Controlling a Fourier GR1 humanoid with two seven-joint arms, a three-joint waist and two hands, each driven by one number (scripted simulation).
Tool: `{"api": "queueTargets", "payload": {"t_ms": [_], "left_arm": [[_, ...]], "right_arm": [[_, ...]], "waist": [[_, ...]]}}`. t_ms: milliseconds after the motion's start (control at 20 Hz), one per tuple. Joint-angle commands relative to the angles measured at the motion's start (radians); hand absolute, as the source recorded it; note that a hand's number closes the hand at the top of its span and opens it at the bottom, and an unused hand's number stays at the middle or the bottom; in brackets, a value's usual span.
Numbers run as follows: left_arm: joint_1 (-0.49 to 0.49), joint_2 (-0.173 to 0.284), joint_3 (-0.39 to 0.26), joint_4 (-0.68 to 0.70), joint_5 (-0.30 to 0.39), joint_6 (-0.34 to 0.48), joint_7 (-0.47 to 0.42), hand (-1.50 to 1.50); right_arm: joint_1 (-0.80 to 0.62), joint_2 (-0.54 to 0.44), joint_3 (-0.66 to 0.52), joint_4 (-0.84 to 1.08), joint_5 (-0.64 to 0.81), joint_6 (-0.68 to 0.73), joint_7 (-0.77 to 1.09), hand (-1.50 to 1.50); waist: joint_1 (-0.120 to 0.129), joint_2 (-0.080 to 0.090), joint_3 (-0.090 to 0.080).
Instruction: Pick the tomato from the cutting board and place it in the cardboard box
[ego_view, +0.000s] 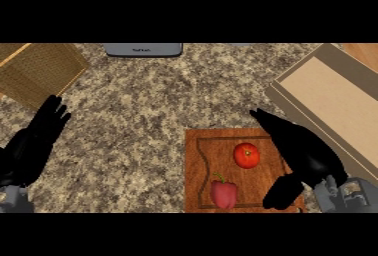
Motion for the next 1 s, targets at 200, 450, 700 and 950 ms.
{"api": "queueTargets", "payload": {"t_ms": [200, 450, 700, 950], "left_arm": [[0.040, -0.034, 0.027, -0.083, -0.025, -0.018, 0.045, 0.00], [0.066, -0.024, 0.073, -0.075, -0.015, -0.055, 0.046, 0.00], [-0.001, -0.068, 0.036, -0.059, -0.078, -0.042, 0.065, 0.00], [-0.023, -0.100, 0.061, 0.045, -0.091, -0.073, -0.023, 0.00]], "right_arm": [[0.074, 0.074, -0.052, 0.017, 0.092, 0.096, -0.031, -1.50], [0.046, 0.188, 0.005, 0.122, 0.227, 0.049, -0.090, -1.50], [0.066, 0.192, -0.041, 0.051, 0.265, 0.130, -0.088, -1.50], [-0.005, 0.256, -0.080, 0.120, 0.275, 0.211, -0.046, -1.50]], "waist": [[-0.003, -0.001, 0.001], [0.003, 0.000, 0.001], [-0.005, -0.001, 0.001], [-0.004, 0.001, 0.000]]}}
